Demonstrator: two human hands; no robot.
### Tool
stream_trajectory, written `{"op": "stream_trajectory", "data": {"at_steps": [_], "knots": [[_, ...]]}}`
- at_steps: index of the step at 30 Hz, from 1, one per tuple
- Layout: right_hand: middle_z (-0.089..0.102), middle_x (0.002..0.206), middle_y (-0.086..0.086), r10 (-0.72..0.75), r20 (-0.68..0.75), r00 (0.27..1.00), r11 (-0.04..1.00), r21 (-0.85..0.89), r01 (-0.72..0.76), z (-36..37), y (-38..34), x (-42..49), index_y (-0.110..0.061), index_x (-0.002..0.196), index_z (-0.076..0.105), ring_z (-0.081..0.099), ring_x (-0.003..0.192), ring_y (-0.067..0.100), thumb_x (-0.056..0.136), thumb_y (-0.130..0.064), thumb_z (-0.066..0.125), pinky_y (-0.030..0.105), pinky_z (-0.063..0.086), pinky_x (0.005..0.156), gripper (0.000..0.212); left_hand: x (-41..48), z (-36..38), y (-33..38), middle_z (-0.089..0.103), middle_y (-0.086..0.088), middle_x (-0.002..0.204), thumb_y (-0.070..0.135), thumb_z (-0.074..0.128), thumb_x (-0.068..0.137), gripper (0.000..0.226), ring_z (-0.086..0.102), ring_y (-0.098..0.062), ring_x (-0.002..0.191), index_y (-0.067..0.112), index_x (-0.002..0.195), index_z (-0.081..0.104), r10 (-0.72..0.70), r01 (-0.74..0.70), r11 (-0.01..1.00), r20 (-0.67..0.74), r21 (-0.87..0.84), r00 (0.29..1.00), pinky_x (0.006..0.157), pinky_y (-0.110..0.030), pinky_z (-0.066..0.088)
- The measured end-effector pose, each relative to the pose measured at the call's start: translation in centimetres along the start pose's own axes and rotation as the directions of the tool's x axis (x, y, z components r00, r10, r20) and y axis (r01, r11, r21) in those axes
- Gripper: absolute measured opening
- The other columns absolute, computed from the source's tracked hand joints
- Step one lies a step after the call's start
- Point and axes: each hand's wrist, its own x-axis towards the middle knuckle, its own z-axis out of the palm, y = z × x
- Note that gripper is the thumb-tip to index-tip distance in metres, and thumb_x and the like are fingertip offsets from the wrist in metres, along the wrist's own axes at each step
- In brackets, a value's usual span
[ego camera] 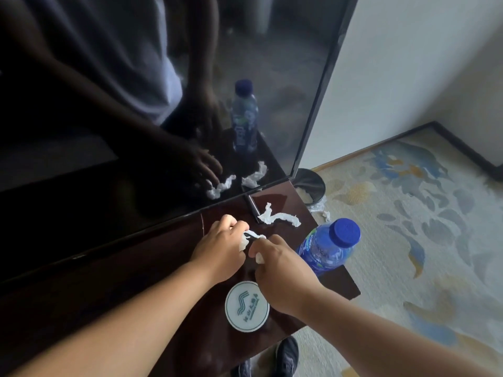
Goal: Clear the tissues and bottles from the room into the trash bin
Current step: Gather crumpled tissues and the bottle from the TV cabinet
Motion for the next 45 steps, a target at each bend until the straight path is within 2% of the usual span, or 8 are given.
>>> {"op": "stream_trajectory", "data": {"at_steps": [11,17,24,27,29,32,37,45], "knots": [[0.045,0.108,-0.007,0.018,0.019,1.000,1.000,0.024,-0.018,0.4,2.1,0.1,-0.024,0.114,0.055,0.056,0.091,0.016,0.090,-0.011,0.044,0.032,0.050,0.076,0.029,1.3,2.2,-0.1,0.037,-0.006,0.124,0.011,0.044,0.087,0.042,0.044,-0.030,0.108,0.026,0.127,0.042,-0.054,0.041,0.989,0.087,0.145,0.995,0.082,-0.038,0.044],[0.044,0.106,-0.007,0.022,0.027,0.999,0.999,0.039,-0.023,0.4,2.3,0.3,-0.024,0.112,0.055,0.056,0.092,0.016,0.090,-0.010,0.044,0.032,0.051,0.077,0.029,1.3,2.7,-0.1,0.043,-0.006,0.112,0.012,0.041,0.092,0.009,0.047,-0.028,0.102,0.018,0.099,0.041,-0.045,0.032,0.982,0.067,0.186,0.997,0.078,-0.036,0.043],[0.044,0.107,-0.008,0.013,0.038,0.999,0.999,0.051,-0.015,0.4,1.9,0.7,-0.025,0.113,0.054,0.057,0.091,0.017,0.091,-0.011,0.043,0.033,0.051,0.077,0.029,1.3,1.4,-0.2,0.049,-0.006,0.094,0.010,0.047,0.082,0.015,0.052,-0.030,0.095,0.016,0.082,0.033,-0.079,0.071,0.993,0.078,0.097,0.994,0.069,-0.033,0.034],[0.043,0.109,-0.008,0.013,0.051,0.999,0.998,0.058,-0.016,0.4,1.4,0.6,-0.025,0.113,0.054,0.057,0.091,0.017,0.090,-0.009,0.042,0.030,0.051,0.076,0.030,1.0,-0.5,0.2,0.046,-0.002,0.089,0.012,0.046,0.082,0.011,0.048,-0.027,0.078,0.016,0.081,0.035,-0.091,0.089,0.996,0.076,0.030,0.993,0.063,-0.034,0.032],[0.043,0.110,-0.008,0.009,0.052,0.999,0.998,0.063,-0.012,0.3,1.1,0.6,-0.025,0.113,0.054,0.057,0.091,0.016,0.090,-0.009,0.041,0.030,0.051,0.076,0.031,0.9,-1.7,0.5,0.048,-0.002,0.092,0.011,0.045,0.083,0.010,0.045,-0.026,0.072,0.015,0.082,0.036,-0.092,0.091,0.996,0.071,0.022,0.993,0.059,-0.034,0.030],[0.043,0.111,-0.008,0.014,0.045,0.999,0.998,0.065,-0.017,0.0,0.7,0.6,-0.026,0.115,0.053,0.057,0.090,0.017,0.090,-0.010,0.042,0.031,0.051,0.076,0.031,1.0,-2.8,0.9,0.050,-0.002,0.099,0.011,0.045,0.084,0.009,0.052,-0.030,0.079,0.016,0.090,0.040,-0.063,0.063,0.998,0.046,0.010,0.997,0.060,-0.034,0.029],[0.043,0.112,-0.008,0.028,0.033,0.999,0.998,0.064,-0.030,-0.4,0.6,0.0,-0.026,0.116,0.052,0.058,0.089,0.018,0.090,-0.011,0.042,0.033,0.052,0.075,0.032,1.9,-3.3,1.8,0.049,0.000,0.118,0.013,0.046,0.085,0.036,0.056,-0.028,0.098,0.020,0.120,0.048,-0.016,0.017,1.000,0.088,-0.006,0.996,0.069,-0.033,0.037],[0.043,0.110,-0.006,0.045,-0.011,0.999,0.996,0.073,-0.044,-1.0,1.4,-0.5,-0.024,0.117,0.052,0.056,0.088,0.018,0.089,-0.010,0.044,0.034,0.051,0.077,0.032,3.0,-2.8,3.2,0.047,0.000,0.102,0.017,0.047,0.085,0.008,0.054,-0.027,0.083,0.011,0.089,0.050,0.033,-0.033,0.999,0.106,0.002,0.994,0.060,-0.032,0.033]]}}
